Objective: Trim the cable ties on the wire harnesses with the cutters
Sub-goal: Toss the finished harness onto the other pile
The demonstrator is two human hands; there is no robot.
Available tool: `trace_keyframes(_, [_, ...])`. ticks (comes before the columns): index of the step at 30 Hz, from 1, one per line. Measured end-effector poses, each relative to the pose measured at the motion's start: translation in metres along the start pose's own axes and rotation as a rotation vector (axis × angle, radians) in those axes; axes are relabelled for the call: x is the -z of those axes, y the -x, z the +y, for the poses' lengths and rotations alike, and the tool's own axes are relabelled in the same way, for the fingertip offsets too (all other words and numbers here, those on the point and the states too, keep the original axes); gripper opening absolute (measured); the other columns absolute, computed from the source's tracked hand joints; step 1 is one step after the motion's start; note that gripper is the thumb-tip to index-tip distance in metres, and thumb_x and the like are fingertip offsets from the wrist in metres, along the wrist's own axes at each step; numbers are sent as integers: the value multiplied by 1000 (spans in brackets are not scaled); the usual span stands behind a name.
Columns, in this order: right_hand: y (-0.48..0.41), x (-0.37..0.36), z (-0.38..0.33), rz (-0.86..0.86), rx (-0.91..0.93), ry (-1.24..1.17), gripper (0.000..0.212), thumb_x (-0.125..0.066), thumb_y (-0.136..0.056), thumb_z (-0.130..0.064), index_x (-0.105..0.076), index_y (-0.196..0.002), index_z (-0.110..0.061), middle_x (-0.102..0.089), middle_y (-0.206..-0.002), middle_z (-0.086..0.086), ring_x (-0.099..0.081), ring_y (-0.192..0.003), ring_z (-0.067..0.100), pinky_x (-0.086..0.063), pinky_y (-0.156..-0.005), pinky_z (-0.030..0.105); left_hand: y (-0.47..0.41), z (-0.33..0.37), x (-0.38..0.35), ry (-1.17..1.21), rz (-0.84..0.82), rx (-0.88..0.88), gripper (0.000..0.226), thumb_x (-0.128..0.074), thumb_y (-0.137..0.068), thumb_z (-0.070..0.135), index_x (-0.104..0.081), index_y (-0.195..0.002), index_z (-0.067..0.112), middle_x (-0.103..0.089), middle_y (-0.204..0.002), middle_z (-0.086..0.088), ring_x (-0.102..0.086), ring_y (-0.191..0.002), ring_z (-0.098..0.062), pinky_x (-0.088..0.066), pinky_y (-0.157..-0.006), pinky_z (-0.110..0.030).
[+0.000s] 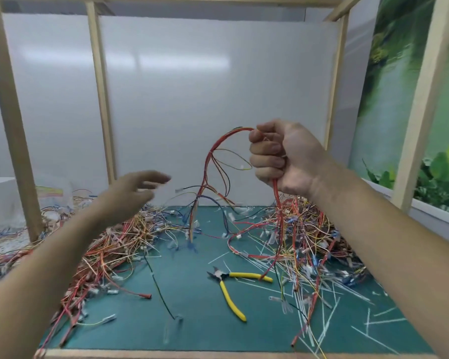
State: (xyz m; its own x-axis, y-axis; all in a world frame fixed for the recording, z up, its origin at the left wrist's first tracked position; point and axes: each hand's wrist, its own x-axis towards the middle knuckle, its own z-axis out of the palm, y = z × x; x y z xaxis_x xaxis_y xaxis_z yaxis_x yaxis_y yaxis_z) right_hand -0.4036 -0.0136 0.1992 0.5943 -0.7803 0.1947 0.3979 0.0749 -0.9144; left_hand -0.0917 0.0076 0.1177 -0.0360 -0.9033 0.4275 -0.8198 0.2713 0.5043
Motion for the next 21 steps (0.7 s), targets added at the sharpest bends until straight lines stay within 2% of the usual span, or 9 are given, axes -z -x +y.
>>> trace_keyframes(1, [-2, -2, 1, -4, 7, -11, 34, -41, -94, -22, -51, -62, -17, -22, -47, -10, -17, -36, 7, -8, -36, 19, 5, 16, -11, 283, -57, -40, 35, -55, -99, 36, -54, -132, 46, -61, -129, 23, -57, -117, 2, -44, -98, -29])
trace_keyframes(2, [-5, -3, 2, -7, 18, -34, 34, -42, -92, -22, -50, -60, -17, -22, -46, -9, -17, -35, 7, -7, -37, 19, 10, 32, -25, 450, -174, -47, 40, -55, -94, 55, -48, -133, 54, -58, -129, 29, -56, -117, 8, -42, -97, -25])
trace_keyframes(4, [-10, -6, 8, -1, 57, -103, 29, -44, -86, -22, -46, -57, -18, -22, -44, -9, -13, -37, 9, -5, -39, 19, 22, 53, -57, 533, -330, -57, 59, -58, -77, 77, -40, -131, 62, -57, -123, 37, -57, -111, 14, -40, -89, -18])
trace_keyframes(5, [-13, -7, 12, 9, 85, -142, 26, -46, -82, -22, -44, -56, -19, -22, -43, -9, -9, -39, 10, -5, -40, 19, 25, 60, -75, 551, -343, -76, 70, -63, -70, 79, -39, -132, 61, -60, -122, 33, -59, -110, 11, -40, -87, -17])
trace_keyframes(7, [-19, -7, 24, 28, 143, -226, 24, -46, -78, -23, -39, -55, -20, -20, -41, -8, -5, -43, 12, -4, -42, 19, 26, 72, -105, 692, -318, -69, 86, -78, -64, 65, -38, -139, 49, -65, -126, 12, -65, -112, -4, -46, -90, -21])
trace_keyframes(9, [-24, -4, 37, 35, 197, -328, 24, -44, -77, -23, -36, -54, -20, -19, -41, -7, -4, -44, 12, -4, -41, 20, 29, 83, -130, 864, -296, -64, 86, -88, -67, 40, -42, -139, 37, -68, -124, -3, -68, -111, -19, -53, -93, -29])
trace_keyframes(13, [-28, 14, 49, 108, 261, -412, 28, -41, -85, -21, -39, -57, -18, -20, -44, -5, -13, -38, 11, -14, -37, 21, 34, 92, -148, 962, -149, 8, 39, -77, -84, 11, -63, -119, 19, -76, -94, -11, -74, -79, -26, -57, -66, -31])
trace_keyframes(17, [-24, 39, 50, 276, 227, -205, 37, -43, -100, -32, -56, -71, -14, -40, -56, -2, -41, -47, 14, -39, -50, 25, 29, 81, -133, 1113, -63, 98, 24, -64, -90, 1, -68, -113, 2, -67, -69, -12, -64, -55, -18, -55, -52, -27])
trace_keyframes(21, [-12, 57, 56, 261, 72, 50, 39, -50, -99, -47, -63, -108, -12, -65, -90, 6, -64, -77, 22, -54, -74, 36, 15, 72, -117, 1094, 78, 125, 21, -63, -90, 0, -68, -111, 1, -63, -72, -12, -58, -58, -20, -53, -61, -31])
